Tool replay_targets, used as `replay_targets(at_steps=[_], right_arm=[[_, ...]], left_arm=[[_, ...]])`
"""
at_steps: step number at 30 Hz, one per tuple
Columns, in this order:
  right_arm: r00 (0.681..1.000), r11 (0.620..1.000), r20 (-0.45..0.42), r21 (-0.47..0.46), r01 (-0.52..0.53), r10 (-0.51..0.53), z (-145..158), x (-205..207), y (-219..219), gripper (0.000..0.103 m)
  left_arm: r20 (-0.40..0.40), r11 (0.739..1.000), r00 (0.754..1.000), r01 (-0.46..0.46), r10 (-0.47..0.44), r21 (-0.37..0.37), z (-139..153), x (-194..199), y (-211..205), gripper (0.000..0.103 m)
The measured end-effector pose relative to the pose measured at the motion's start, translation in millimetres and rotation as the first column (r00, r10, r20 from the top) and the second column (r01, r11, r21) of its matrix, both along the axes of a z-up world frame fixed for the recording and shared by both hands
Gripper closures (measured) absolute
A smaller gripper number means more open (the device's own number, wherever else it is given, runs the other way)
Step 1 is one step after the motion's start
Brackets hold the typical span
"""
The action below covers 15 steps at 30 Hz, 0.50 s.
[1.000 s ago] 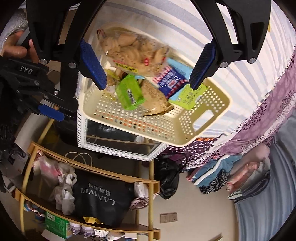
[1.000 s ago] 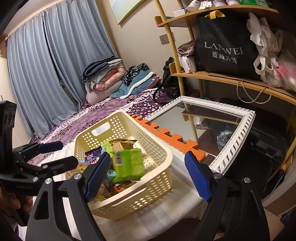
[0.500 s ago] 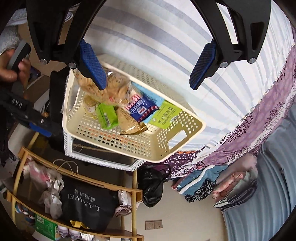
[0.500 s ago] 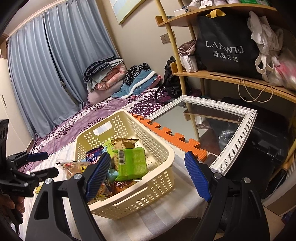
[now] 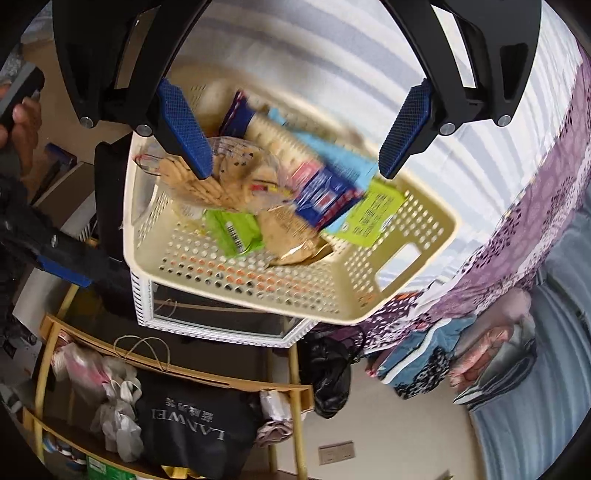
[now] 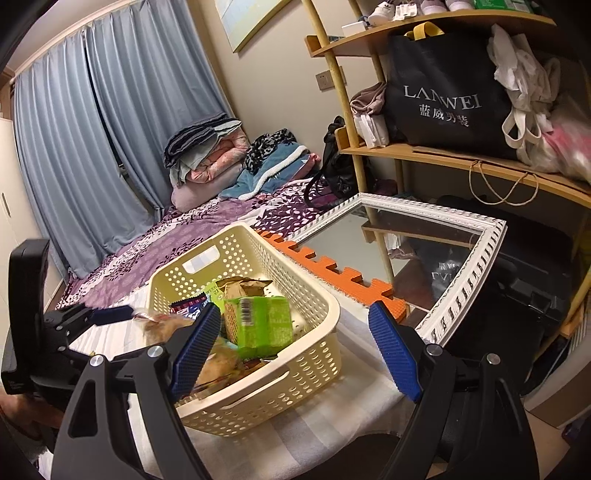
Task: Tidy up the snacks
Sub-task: 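Move both tools back over the yellow packets on the bed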
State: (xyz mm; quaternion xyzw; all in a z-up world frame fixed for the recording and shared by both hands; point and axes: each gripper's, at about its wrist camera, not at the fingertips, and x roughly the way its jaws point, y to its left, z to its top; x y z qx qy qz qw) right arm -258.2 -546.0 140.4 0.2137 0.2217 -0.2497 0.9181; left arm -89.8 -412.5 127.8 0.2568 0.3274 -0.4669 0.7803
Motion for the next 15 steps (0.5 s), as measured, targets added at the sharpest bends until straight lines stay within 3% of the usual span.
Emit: replay_targets(at_steps=[6,13,15], right_arm=[[1.000,1.000,0.007,-0.007,0.006,-0.006,4,-2,0,0.021],[1.000,1.000,0.003,-0.003,0.006,-0.006,4,0,0,0.021],[1.000,1.000,0.005,-0.004,-0.006,0.006,5,2,2,0.021]], left_arm=[[0.027,0.999,0.999,0.030,-0.031,0.027,1,-5,-22,0.010],[-0.121,0.999,0.992,-0.041,0.040,-0.005,0,10,-4,0.010],[-0.125,0.998,0.990,-0.061,0.058,-0.016,4,11,3,0.010]])
